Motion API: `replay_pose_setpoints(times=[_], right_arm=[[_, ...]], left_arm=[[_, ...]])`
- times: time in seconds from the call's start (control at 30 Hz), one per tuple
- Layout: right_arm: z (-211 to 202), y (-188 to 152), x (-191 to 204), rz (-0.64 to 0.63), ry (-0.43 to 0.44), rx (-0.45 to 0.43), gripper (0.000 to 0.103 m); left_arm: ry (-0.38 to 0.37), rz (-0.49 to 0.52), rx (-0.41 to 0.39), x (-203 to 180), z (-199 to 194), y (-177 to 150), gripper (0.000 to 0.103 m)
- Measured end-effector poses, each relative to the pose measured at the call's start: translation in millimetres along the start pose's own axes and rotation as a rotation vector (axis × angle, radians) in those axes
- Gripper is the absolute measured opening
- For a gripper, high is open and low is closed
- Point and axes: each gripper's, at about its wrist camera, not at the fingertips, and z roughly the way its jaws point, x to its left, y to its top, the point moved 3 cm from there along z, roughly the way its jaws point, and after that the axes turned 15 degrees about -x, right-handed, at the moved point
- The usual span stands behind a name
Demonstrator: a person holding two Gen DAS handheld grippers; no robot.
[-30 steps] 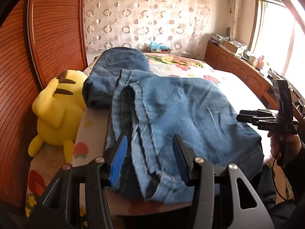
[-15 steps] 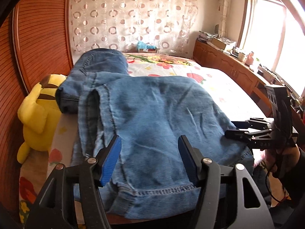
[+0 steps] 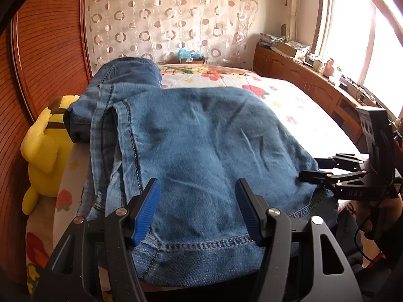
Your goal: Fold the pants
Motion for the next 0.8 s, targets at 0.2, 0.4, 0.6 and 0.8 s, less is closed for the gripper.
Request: replay_pose_setpoints(times=[0.2, 0.4, 0.6, 0.8], right_arm=[[1, -1, 3, 0.018, 0.057, 0.009, 0.016], [-17, 17, 8, 0.042, 0.117, -0.056, 0.01], [-40, 47, 34, -0.008, 0.182, -0.137, 0.009], [-41, 80, 77, -0.094, 0.26, -0.185, 0.009]], left_arm=[[-0.032, -0.015, 0.026, -8, -2, -20, 0.063], [-0.02, 0.036, 0.035, -11, -3, -34, 0.063], [-0.017, -0.007, 0.012, 1, -22, -25, 0.063], [0.063, -0.043, -0.108, 42, -71, 18, 0.063]])
